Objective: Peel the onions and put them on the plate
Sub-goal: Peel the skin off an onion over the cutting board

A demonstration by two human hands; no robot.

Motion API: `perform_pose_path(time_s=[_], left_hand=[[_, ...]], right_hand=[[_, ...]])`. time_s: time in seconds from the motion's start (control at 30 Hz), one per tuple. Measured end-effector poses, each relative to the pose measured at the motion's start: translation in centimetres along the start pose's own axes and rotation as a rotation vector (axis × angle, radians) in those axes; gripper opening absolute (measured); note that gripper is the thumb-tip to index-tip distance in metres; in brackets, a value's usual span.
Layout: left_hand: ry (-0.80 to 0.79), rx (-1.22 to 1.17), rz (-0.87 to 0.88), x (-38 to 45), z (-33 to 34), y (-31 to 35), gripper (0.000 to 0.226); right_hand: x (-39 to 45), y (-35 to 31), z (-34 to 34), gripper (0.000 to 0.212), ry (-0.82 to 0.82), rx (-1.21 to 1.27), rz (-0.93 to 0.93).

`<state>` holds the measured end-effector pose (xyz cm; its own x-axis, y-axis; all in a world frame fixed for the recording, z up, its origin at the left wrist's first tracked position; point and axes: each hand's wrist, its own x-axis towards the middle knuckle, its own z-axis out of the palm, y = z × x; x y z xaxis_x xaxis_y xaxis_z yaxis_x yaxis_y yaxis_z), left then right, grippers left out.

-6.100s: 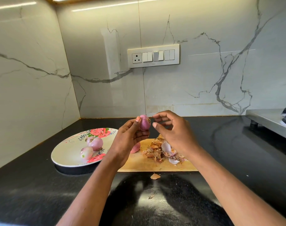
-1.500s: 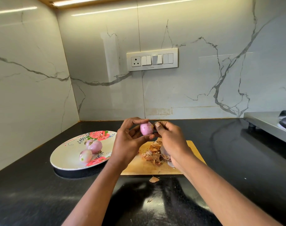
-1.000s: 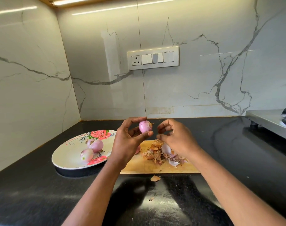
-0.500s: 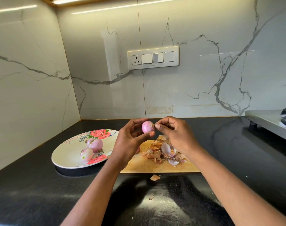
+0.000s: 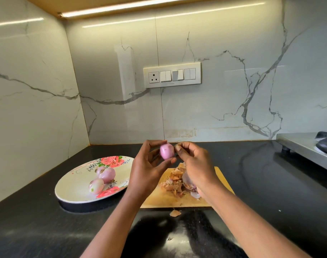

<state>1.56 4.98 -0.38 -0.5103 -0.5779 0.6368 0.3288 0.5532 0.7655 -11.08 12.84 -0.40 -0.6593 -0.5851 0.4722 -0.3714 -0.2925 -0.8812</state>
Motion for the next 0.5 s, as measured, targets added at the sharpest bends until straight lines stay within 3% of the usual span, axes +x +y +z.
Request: perform_pose_path(time_s=[0.23, 0.37, 0.5], left_hand=[[-0.06, -0.074, -0.234, 0.0, -0.1, 0.3, 0.054], [-0.077, -0.122, -0.187, 0.0, -0.3, 0.4, 0.044], [-0.063, -0.053, -0.08, -0.1, -0.2, 0.2, 0.048]], right_hand=[[0.2, -0.4, -0.9, 0.009, 0.037, -0.176, -0.179], [0.2, -0.3, -1.2, 0.01, 0.013, -0.27, -0.199], [-0.1, 0.0, -1.3, 0.009, 0.035, -0.286, -0.166]])
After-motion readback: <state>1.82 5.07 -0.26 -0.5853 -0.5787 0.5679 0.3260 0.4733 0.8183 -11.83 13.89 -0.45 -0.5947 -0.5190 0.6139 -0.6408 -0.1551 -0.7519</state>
